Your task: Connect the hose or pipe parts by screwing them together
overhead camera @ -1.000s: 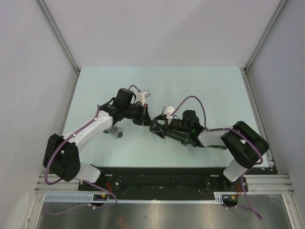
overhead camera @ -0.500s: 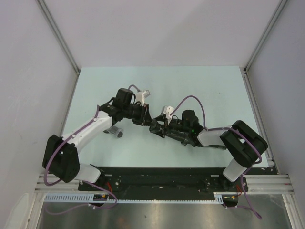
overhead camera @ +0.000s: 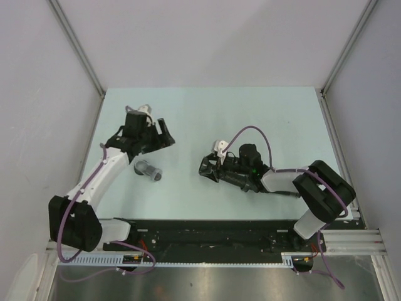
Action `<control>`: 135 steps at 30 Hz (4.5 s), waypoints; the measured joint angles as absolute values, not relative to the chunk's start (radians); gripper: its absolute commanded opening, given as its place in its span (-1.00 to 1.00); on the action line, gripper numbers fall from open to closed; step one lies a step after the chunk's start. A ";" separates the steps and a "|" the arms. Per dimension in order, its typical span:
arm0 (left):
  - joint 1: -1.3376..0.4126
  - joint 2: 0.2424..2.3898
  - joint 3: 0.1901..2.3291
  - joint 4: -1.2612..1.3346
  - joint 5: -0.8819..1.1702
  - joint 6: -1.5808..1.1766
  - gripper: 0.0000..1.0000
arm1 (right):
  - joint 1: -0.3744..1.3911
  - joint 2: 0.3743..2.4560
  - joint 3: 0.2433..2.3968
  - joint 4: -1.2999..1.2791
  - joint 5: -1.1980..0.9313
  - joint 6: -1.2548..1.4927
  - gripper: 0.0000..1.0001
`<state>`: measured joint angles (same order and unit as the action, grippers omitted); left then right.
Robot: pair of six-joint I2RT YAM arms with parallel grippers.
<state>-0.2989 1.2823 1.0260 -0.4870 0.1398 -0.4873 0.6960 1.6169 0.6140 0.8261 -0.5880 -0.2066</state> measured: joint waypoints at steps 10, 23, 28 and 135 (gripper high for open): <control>0.047 1.301 0.886 -0.576 -0.111 -0.709 0.66 | 0.688 1.573 0.614 0.772 -0.593 -0.240 -0.40; 0.031 1.389 0.830 -0.610 -0.110 -0.909 0.76 | 0.687 1.561 0.614 0.729 -0.604 -0.265 -0.42; -0.004 1.434 0.830 -0.610 -0.093 -0.941 0.75 | 0.687 1.561 0.614 0.729 -0.611 -0.265 -0.43; -0.358 0.839 0.188 0.780 -0.113 -1.020 -0.99 | 0.983 1.840 0.878 1.097 -0.128 -0.223 -0.64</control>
<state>-0.3580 0.8387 0.1883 0.7799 -0.1127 -1.0199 0.9829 1.8397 0.8776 1.0973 -0.1280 -0.2234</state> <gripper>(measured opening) 0.552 0.686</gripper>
